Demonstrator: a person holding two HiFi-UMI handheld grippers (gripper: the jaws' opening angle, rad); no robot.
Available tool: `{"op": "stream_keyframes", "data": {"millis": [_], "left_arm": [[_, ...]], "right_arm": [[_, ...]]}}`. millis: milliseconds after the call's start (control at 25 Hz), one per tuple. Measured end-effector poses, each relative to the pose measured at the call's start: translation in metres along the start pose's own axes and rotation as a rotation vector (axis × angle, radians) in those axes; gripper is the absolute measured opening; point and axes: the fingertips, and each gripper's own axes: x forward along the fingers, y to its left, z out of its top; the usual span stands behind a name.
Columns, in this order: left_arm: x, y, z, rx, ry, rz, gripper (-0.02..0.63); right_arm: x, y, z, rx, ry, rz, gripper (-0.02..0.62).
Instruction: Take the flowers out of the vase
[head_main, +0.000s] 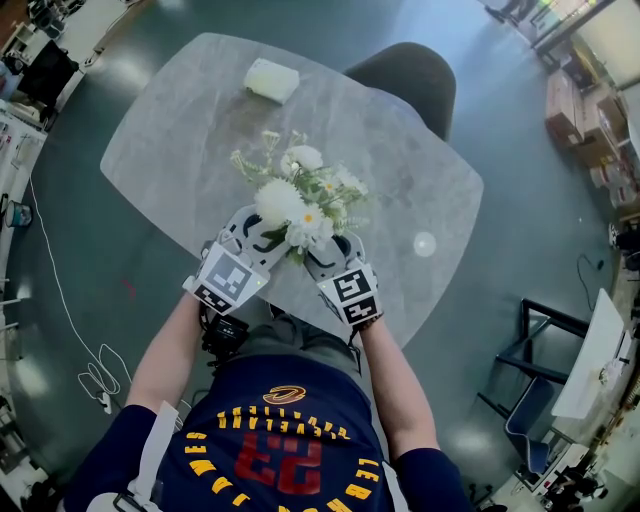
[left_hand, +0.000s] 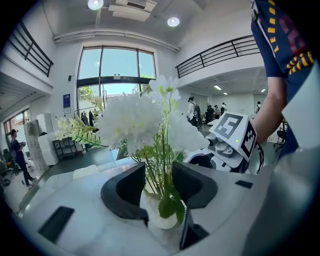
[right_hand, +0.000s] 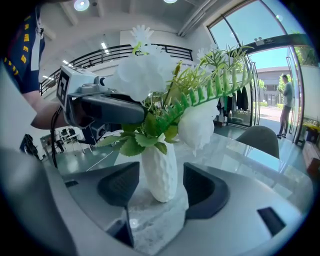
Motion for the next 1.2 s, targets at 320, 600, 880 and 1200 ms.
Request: {"op": "stream_keyframes", "data": {"millis": [320,600,880,1200], "left_arm": [[-0.005,0.003,-0.001,-0.018,-0.01,0.021,0.097],[-0.007,0.002,-0.003,-0.055,-0.022,0.032,0.061],[-0.013,0.005,-0.001,-0.091,-0.05,0.059,0.031],[-0.031,0.017,-0.003,-0.154,-0.095,0.091,0.026]], "right_arm": [[-0.001,-0.003,0.0,-0.001,-0.006,-0.017,0.255],[0.003,-0.002,0.001,-0.058,-0.008,-0.018,0.253],[0.009,0.007,0.005,-0.093,-0.009,-0.008,0.253],[0.014,0.014,0.01,-0.097,-0.019,-0.013,0.253]]}}
